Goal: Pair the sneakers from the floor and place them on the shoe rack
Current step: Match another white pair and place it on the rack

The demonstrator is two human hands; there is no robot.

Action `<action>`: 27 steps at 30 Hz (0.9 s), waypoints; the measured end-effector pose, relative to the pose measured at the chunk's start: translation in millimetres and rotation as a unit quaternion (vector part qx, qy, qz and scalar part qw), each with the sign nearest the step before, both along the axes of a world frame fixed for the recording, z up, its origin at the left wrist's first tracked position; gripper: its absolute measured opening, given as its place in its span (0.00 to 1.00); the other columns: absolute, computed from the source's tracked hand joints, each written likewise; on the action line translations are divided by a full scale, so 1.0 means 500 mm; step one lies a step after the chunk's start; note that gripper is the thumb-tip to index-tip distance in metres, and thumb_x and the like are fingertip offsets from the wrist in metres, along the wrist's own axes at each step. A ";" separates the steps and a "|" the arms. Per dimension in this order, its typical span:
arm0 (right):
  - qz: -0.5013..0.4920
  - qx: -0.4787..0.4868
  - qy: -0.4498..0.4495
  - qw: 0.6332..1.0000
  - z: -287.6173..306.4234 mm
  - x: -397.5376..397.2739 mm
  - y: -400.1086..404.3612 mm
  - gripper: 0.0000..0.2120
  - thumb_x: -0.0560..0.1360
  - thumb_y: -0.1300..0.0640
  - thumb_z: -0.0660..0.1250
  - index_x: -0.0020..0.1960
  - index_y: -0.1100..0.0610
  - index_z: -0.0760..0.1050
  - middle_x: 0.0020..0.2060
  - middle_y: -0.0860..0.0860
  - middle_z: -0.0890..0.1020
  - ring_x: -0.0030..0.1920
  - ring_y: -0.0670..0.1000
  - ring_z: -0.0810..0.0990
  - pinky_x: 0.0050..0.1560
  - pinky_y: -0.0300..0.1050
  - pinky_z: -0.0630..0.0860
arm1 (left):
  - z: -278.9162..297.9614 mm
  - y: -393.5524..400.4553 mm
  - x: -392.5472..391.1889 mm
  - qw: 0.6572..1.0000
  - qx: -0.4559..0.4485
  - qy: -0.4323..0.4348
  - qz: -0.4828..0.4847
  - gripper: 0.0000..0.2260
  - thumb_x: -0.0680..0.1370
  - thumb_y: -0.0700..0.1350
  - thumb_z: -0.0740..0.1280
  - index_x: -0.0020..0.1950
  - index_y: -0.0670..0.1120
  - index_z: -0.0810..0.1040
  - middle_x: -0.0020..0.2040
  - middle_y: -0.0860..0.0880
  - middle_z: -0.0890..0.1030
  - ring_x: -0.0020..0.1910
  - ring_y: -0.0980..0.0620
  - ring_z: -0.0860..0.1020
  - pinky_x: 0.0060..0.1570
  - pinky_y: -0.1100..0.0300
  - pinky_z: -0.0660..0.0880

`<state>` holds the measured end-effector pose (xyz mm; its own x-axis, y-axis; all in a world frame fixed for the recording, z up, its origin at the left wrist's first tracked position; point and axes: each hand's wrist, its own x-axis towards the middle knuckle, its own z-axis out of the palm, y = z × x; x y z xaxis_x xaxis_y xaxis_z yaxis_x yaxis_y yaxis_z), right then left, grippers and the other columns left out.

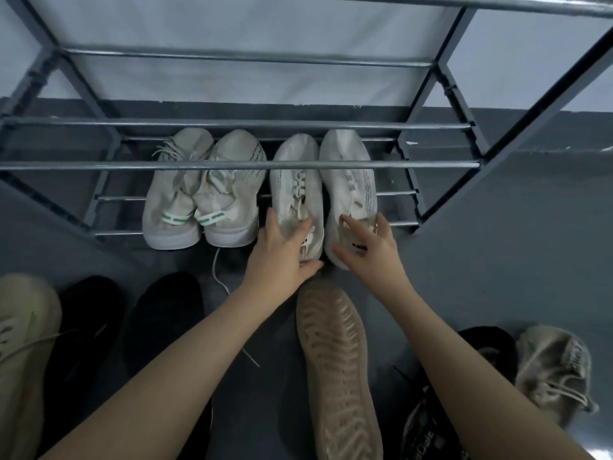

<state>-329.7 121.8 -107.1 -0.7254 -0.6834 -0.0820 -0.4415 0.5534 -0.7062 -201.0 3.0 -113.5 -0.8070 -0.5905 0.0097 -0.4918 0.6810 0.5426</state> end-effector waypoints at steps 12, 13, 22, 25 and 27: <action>-0.005 -0.041 0.078 0.996 -0.031 0.017 0.021 0.21 0.73 0.52 0.70 0.66 0.51 0.73 0.52 0.60 0.74 0.53 0.61 0.74 0.51 0.55 0.76 | -0.042 0.009 0.012 0.990 0.062 0.122 0.042 0.24 0.73 0.49 0.70 0.68 0.50 0.69 0.69 0.39 0.65 0.66 0.40 0.68 0.56 0.44 0.75; -0.012 -0.056 0.091 0.994 -0.027 0.014 0.020 0.20 0.73 0.52 0.70 0.64 0.52 0.75 0.49 0.59 0.75 0.50 0.60 0.75 0.48 0.54 0.76 | -0.041 0.010 0.010 0.988 0.057 0.132 0.046 0.23 0.73 0.48 0.70 0.67 0.50 0.70 0.69 0.38 0.66 0.66 0.40 0.69 0.56 0.44 0.75; -0.036 -0.048 0.112 0.992 0.014 -0.028 -0.031 0.19 0.71 0.49 0.70 0.61 0.51 0.77 0.51 0.56 0.75 0.50 0.58 0.77 0.46 0.55 0.78 | -0.025 -0.006 -0.034 0.989 0.047 0.123 0.062 0.21 0.75 0.47 0.68 0.67 0.48 0.71 0.70 0.38 0.64 0.64 0.39 0.71 0.55 0.45 0.75; -0.044 -0.023 0.095 0.994 0.001 -0.025 -0.024 0.19 0.72 0.48 0.70 0.61 0.51 0.77 0.50 0.56 0.75 0.50 0.58 0.76 0.45 0.54 0.78 | -0.031 -0.004 -0.030 0.992 0.036 0.103 0.068 0.22 0.74 0.49 0.68 0.67 0.50 0.69 0.71 0.38 0.62 0.65 0.38 0.70 0.52 0.43 0.76; -0.042 -0.014 0.097 0.994 -0.010 -0.024 -0.019 0.19 0.72 0.47 0.69 0.61 0.51 0.77 0.49 0.56 0.74 0.50 0.59 0.76 0.44 0.54 0.78 | -0.027 -0.001 -0.033 0.991 0.024 0.096 0.087 0.23 0.73 0.50 0.69 0.67 0.50 0.69 0.70 0.37 0.65 0.65 0.38 0.68 0.54 0.42 0.75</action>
<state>-341.7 112.2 -112.0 -0.7802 -0.6199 0.0838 -0.5246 0.5754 -0.6275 -217.4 2.5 -127.1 -0.6788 -0.7242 0.1218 -0.4835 0.5656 0.6681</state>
